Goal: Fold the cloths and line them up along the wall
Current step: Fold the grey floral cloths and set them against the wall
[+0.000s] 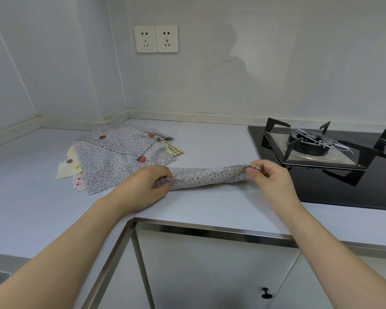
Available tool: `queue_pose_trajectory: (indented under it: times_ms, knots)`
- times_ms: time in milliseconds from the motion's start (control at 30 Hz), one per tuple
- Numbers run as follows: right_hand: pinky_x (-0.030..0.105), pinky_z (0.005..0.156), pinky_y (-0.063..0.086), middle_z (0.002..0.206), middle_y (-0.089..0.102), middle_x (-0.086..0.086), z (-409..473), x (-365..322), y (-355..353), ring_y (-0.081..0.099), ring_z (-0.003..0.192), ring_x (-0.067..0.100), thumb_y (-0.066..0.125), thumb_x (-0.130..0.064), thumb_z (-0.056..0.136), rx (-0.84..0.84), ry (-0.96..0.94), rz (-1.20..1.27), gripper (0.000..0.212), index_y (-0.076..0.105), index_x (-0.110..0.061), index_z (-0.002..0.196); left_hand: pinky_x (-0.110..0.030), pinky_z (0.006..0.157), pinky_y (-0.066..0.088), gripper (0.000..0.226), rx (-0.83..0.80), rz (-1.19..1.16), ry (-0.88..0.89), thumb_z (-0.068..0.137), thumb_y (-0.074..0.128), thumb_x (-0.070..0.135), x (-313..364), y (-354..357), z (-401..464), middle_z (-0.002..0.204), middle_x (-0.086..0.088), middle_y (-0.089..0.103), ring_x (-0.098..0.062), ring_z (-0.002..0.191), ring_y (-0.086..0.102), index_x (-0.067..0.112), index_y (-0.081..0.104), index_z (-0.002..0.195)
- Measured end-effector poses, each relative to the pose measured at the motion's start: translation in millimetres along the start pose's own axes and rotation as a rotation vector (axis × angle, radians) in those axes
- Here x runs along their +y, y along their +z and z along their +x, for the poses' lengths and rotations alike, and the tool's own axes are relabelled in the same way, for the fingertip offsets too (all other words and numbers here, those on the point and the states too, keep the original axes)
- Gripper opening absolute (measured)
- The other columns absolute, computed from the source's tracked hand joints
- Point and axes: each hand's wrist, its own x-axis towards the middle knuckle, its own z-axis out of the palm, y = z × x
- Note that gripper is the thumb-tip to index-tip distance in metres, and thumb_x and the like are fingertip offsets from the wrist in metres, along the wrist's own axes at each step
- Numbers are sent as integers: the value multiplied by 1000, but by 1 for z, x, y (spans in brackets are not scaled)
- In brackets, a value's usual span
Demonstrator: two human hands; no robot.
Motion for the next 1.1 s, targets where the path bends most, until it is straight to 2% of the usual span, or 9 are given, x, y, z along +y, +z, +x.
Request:
queue_pose_trajectory:
  times_ms: [133, 333, 467, 567, 700, 833, 900, 1000, 1100]
  knots:
    - [25, 80, 47, 90, 71, 0, 0, 2, 0, 62, 84, 13, 65, -13, 89, 20, -7, -13, 7, 72, -14, 91, -37, 75, 52, 18, 45, -31, -25, 94, 58, 28, 5, -4, 2, 81, 7, 66, -12, 75, 61, 18, 71, 87]
    - [24, 87, 48, 96, 73, -3, 0, -3, -1, 64, 90, 8, 62, -17, 92, 46, -9, 70, 11, 71, -22, 95, -29, 74, 52, 16, 222, -37, -73, 92, 63, 29, 20, -23, 6, 85, 7, 70, -10, 80, 63, 19, 76, 91]
    - [18, 75, 44, 90, 67, -1, -3, -14, -3, 57, 81, 7, 52, -19, 98, 61, -57, 47, 14, 65, -20, 94, -33, 68, 55, 11, 310, -55, -90, 89, 66, 31, 29, -40, 5, 74, 9, 70, -8, 71, 64, 24, 74, 86]
    - [16, 74, 42, 91, 60, -2, 1, -32, -4, 52, 80, 6, 45, -21, 101, 124, -107, -10, 14, 58, -17, 101, -25, 54, 47, 9, 349, -71, -77, 89, 66, 29, 40, -48, 5, 69, 14, 67, 2, 56, 59, 26, 71, 82]
    - [21, 70, 37, 91, 55, -9, 12, -61, -11, 49, 80, 3, 40, -20, 102, 206, -215, -158, 13, 54, -20, 105, -24, 51, 41, 6, 391, -69, -86, 90, 64, 30, 55, -59, 6, 67, 8, 65, -5, 47, 49, 25, 66, 87]
    - [25, 76, 32, 104, 54, 1, 24, -71, -18, 47, 92, 14, 38, -14, 101, 223, -255, -350, 18, 54, -11, 108, -24, 61, 47, 9, 257, -63, -111, 94, 60, 31, 71, -69, 4, 75, 6, 69, -6, 70, 62, 27, 68, 93]
    - [27, 81, 35, 110, 53, 6, 29, -64, -19, 48, 97, 17, 38, -10, 99, 197, -277, -451, 19, 55, -9, 109, -25, 54, 46, 17, 120, -55, -154, 95, 56, 29, 79, -68, 3, 65, 3, 69, -7, 57, 62, 22, 66, 83]
    - [30, 85, 37, 112, 49, 8, 36, -46, -19, 50, 100, 22, 38, -8, 99, 65, -257, -616, 22, 55, -10, 112, -20, 45, 43, 19, -74, -124, -227, 98, 51, 26, 80, -61, 4, 55, 2, 67, -7, 46, 60, 15, 63, 88]
    - [42, 85, 45, 111, 47, 7, 49, -29, -12, 55, 97, 28, 37, -14, 100, -69, -229, -781, 21, 54, -14, 112, -18, 42, 44, 20, -118, -192, -290, 100, 49, 24, 71, -51, 9, 46, 4, 62, -7, 41, 56, 11, 61, 90]
